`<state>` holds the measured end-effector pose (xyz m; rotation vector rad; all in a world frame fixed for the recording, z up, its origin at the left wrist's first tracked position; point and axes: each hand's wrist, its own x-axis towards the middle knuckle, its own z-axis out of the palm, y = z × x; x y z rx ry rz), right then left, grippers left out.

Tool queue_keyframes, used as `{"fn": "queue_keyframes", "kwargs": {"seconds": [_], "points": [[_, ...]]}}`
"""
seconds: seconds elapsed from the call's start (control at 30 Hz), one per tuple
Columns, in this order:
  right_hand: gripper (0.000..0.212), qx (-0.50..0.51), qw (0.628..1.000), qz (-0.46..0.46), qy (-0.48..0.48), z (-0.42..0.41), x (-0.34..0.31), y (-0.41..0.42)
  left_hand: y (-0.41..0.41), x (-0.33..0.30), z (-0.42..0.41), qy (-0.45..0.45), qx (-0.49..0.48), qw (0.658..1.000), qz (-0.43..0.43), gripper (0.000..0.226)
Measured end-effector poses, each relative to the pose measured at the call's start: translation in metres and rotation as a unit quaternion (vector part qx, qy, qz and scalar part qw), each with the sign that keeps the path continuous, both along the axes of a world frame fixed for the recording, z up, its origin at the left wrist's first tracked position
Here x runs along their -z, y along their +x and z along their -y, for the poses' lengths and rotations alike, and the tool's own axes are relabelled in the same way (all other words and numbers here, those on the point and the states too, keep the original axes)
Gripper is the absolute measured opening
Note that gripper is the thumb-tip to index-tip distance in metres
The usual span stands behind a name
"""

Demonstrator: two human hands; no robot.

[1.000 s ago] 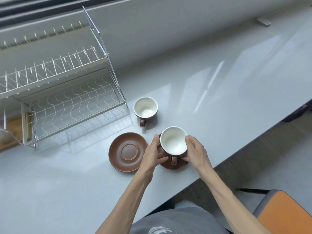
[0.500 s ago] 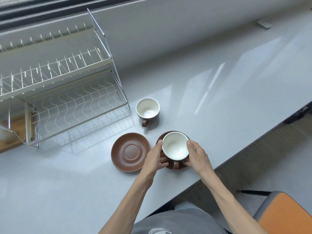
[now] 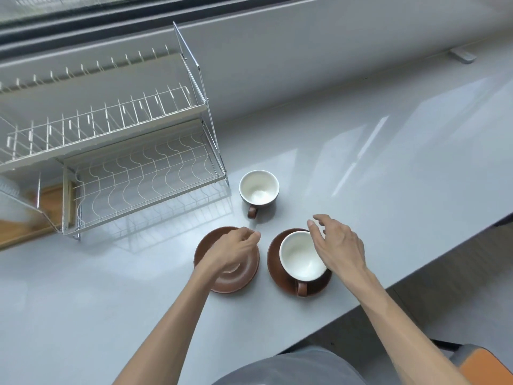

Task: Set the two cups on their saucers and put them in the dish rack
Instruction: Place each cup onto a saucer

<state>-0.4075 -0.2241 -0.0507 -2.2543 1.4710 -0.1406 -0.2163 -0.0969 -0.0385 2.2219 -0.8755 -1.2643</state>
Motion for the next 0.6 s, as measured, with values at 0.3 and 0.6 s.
{"fn": "queue_keyframes", "kwargs": {"seconds": [0.3,0.6], "points": [[0.052,-0.103,0.994,0.012,-0.024,0.016,0.006,0.071,0.043,0.009,0.019,0.025,0.068,0.933,0.352,0.051],[0.069,-0.049,0.99,0.08,0.107,0.028,0.021,0.117,0.049,0.022,0.059,-0.117,-0.201,0.972,0.003,0.062]]}}
